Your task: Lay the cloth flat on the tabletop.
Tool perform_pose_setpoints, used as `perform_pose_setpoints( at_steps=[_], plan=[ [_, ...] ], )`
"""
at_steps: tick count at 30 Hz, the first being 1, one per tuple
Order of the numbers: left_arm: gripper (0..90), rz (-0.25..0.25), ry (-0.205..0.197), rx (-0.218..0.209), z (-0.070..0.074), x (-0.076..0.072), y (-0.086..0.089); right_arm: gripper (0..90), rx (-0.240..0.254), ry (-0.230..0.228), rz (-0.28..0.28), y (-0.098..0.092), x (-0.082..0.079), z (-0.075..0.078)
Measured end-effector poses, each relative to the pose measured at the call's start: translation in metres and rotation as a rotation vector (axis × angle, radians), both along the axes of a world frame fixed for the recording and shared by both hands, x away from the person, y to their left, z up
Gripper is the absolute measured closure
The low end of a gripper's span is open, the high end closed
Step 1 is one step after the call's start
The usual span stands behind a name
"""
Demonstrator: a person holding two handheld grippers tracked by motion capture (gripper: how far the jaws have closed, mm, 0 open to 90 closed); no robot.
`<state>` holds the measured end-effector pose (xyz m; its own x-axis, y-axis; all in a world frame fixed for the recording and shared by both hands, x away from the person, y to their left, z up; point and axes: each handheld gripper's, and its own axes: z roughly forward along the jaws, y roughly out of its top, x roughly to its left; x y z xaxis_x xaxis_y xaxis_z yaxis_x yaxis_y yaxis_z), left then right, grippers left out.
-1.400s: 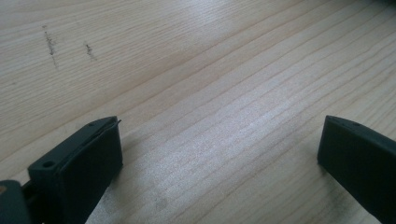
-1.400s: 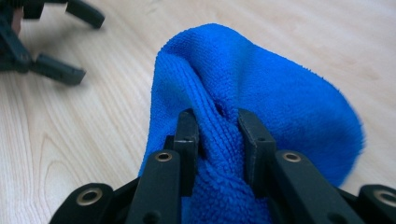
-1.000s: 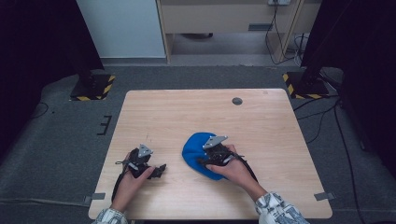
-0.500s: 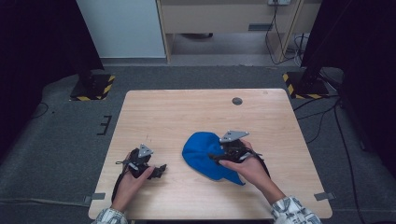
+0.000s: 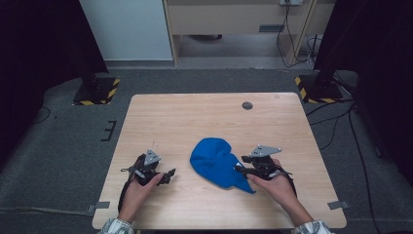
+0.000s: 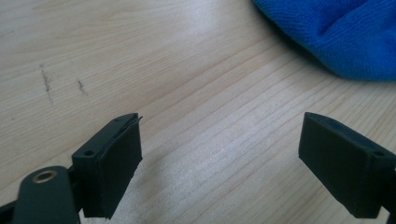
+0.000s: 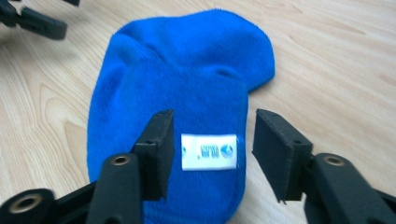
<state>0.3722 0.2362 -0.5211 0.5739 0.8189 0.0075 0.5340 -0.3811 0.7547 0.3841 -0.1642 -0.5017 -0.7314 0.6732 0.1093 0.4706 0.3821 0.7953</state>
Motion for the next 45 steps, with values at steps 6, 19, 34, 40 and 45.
perform_pose_setpoints(
  at_steps=[6, 19, 34, 40, 45],
  plan=[
    [21.7, -0.01, -0.025, -0.032, 0.008, -0.003, -0.011, 54.2, -0.002, 0.033, 0.01, -0.006, -0.007, -0.005],
    [37.6, -0.105, 0.007, -0.06, 0.006, 0.008, -0.048, 56.0, -0.032, 0.043, -0.011, -0.023, -0.017, -0.011],
    [28.9, -0.121, -0.001, -0.074, -0.002, 0.015, -0.06, 57.3, -0.039, 0.043, 0.034, -0.015, -0.016, -0.012],
    [31.5, -0.122, -0.017, -0.06, -0.003, 0.019, -0.066, 53.8, -0.027, 0.061, 0.025, -0.019, -0.015, -0.011],
    [33.4, -0.116, -0.001, -0.08, -0.004, 0.022, -0.065, 59.1, -0.041, 0.1, 0.025, -0.017, -0.014, -0.016]
  ],
)
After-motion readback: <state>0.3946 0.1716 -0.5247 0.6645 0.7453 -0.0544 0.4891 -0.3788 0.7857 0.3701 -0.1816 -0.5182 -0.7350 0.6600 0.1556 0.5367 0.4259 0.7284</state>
